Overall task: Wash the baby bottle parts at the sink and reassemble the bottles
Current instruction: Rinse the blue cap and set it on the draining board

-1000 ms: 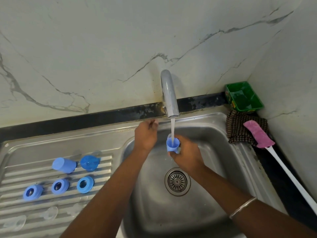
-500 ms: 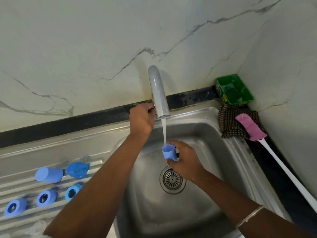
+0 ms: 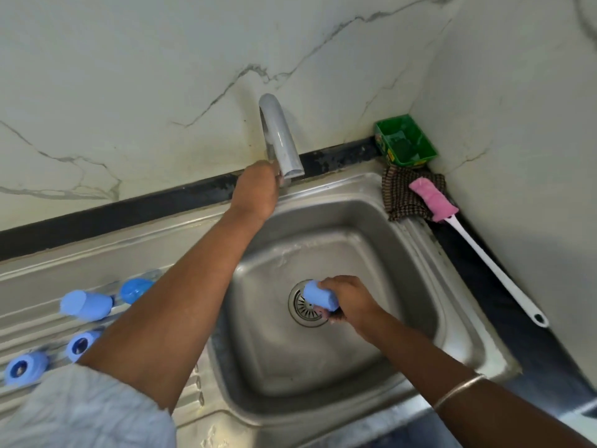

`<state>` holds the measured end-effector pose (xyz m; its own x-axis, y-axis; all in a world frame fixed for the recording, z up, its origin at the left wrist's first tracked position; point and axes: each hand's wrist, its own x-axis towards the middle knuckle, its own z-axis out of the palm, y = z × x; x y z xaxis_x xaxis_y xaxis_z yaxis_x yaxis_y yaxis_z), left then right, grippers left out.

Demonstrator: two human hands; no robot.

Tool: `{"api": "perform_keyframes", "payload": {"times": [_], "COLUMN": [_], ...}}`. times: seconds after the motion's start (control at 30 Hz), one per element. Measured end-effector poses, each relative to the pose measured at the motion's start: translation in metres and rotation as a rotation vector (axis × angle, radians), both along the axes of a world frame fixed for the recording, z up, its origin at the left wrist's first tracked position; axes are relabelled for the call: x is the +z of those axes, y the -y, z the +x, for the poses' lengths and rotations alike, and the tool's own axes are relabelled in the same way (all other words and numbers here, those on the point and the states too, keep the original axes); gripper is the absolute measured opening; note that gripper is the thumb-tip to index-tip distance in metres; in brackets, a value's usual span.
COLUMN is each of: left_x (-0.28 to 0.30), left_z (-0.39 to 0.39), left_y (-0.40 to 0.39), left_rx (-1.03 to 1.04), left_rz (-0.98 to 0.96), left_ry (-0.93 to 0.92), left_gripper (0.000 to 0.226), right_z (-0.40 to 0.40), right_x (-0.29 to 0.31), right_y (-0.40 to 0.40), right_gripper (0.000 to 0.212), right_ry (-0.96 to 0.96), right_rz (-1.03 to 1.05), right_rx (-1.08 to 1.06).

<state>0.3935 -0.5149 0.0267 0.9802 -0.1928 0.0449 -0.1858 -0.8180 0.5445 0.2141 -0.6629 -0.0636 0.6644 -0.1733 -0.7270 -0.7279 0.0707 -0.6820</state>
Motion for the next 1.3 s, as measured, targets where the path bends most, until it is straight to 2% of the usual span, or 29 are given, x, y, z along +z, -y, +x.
{"api": "perform_keyframes", "payload": {"times": [0.1,0.27,0.37,0.43,0.53,0.67,0.73,0.8,0.9,0.97,1.03,1.13,1.23,1.3], "left_x": [-0.003,-0.012,-0.029,-0.041,-0.054,-0.056,-0.051,-0.049,-0.045,-0.043,-0.04,-0.033,-0.022,-0.01], "left_z": [-0.015,-0.067,-0.117,-0.153,-0.196,-0.233,-0.246,-0.254,-0.269,-0.275,-0.281,-0.288,-0.296,-0.296], "left_y": [-0.012,-0.032,-0.036,-0.04,-0.049,-0.056,-0.054,-0.054,-0.053,-0.053,-0.053,-0.059,-0.074,-0.088], "left_rx": [-0.032,0.164,0.144,0.108,0.087,0.11,0.127,0.152,0.208,0.245,0.291,0.364,0.423,0.469], "left_rz": [-0.045,-0.37,-0.318,-0.249,-0.175,-0.131,-0.158,-0.17,-0.196,-0.215,-0.268,-0.348,-0.366,-0.395], "left_ry": [-0.078,-0.433,-0.559,-0.594,-0.564,-0.366,-0.311,-0.291,-0.297,-0.308,-0.328,-0.318,-0.274,-0.203], "left_gripper": [0.021,0.014,0.011,0.011,0.018,0.022,0.031,0.033,0.029,0.027,0.025,0.024,0.023,0.021], "right_z": [-0.005,-0.009,-0.021,-0.033,-0.043,-0.056,-0.065,-0.067,-0.068,-0.069,-0.071,-0.069,-0.065,-0.061], "right_x": [0.01,0.023,0.034,0.039,0.049,0.055,0.053,0.049,0.045,0.044,0.041,0.047,0.061,0.073], "right_y": [-0.001,0.002,0.004,0.002,-0.003,-0.01,-0.008,-0.004,-0.001,-0.004,-0.008,-0.025,-0.054,-0.074], "right_gripper": [0.038,0.045,0.027,0.027,0.038,0.041,0.035,0.032,0.03,0.026,0.03,0.039,0.029,0.024], "right_ry": [0.002,-0.004,0.103,0.169,0.274,0.755,0.734,0.55,0.611,0.546,0.506,0.523,0.54,0.617], "right_rz": [-0.091,-0.258,-0.498,-0.64,-0.842,-0.911,-0.961,-1.024,-0.966,-0.936,-0.877,-0.741,-0.568,-0.447], "right_rx": [-0.04,0.066,0.311,0.509,0.734,0.716,0.774,0.885,0.818,0.857,0.833,0.682,0.652,0.624]}}
